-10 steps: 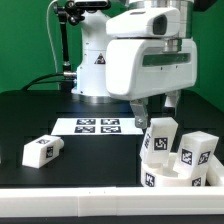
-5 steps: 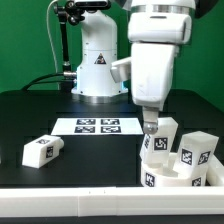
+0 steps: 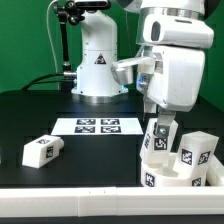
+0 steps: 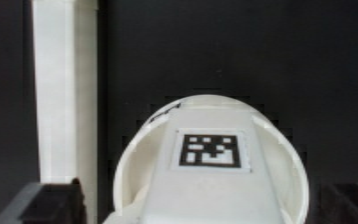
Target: Assemble stool
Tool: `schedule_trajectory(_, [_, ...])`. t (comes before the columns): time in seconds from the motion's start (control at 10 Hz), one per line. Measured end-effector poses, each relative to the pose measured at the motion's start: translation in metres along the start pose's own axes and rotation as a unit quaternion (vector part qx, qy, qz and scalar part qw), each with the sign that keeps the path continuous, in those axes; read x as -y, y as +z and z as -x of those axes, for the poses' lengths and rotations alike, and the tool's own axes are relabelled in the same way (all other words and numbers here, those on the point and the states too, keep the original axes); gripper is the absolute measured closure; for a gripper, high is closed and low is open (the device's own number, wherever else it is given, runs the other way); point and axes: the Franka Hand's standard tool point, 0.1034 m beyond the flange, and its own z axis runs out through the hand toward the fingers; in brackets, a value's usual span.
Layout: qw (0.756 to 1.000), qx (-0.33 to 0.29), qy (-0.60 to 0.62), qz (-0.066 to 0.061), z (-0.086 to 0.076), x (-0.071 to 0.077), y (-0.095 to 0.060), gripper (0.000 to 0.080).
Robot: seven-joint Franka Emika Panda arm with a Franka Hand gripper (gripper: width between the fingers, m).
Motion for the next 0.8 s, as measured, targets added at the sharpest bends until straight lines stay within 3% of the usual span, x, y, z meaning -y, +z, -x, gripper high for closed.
schedule_trajectory(0.1, [1.0,0.0,0.0,0.0,0.0001,0.0003,0.0002,0.0285])
schedule_trajectory(0.2, [1.0,0.0,0.0,0.0,0.0003,0.0004,0.0003,0.0285])
schedule_trajectory(0.3, [1.0,0.0,0.001,0.0,0.0007,-0.0001,-0.0003,0.0423])
schedule_trajectory(0.4, [1.0,0.0,0.001,0.001,0.0009,-0.0003,-0.0004,0.046])
schedule_trajectory(0.8, [0.999,-0.001,0.047,0.0,0.0008,-0.0003,-0.0004,0.046])
